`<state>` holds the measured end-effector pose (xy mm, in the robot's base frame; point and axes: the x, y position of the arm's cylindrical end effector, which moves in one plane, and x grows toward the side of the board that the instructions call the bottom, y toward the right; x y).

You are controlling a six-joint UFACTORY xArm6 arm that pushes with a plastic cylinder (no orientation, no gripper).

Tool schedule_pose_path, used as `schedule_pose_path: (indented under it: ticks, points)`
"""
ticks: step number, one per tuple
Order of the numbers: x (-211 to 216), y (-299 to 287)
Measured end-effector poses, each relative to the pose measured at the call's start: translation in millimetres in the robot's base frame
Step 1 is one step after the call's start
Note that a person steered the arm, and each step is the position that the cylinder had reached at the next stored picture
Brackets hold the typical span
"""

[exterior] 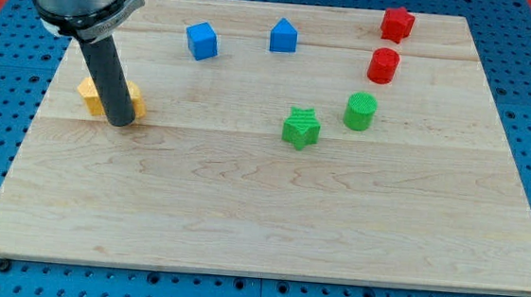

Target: Push the red circle into the red star

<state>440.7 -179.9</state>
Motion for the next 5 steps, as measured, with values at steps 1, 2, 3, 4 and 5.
schedule_pose_path:
  ticks: [1,2,3,4,5]
  points:
    - [-35,48]
    - [-84,136]
    - [-99,228]
    - [-110,294]
    - [-105,314]
